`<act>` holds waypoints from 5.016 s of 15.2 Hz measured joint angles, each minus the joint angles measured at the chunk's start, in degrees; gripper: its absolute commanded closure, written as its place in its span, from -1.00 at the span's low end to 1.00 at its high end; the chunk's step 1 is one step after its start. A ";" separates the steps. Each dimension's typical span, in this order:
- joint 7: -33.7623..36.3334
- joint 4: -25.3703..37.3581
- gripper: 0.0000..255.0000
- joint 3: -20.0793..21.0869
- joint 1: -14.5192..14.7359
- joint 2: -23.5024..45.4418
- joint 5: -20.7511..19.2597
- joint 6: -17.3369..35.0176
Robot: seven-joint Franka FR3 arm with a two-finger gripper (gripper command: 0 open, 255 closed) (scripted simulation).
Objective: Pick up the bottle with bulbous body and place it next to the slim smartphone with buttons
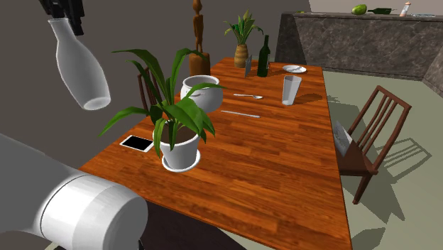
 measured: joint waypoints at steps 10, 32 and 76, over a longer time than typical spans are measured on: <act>-1.28 -10.97 1.00 0.16 0.80 -3.56 1.31 7.57; -3.23 -30.79 1.00 2.20 2.40 -7.56 4.13 23.58; -3.87 -38.81 -1.00 4.05 2.89 -7.18 5.49 32.05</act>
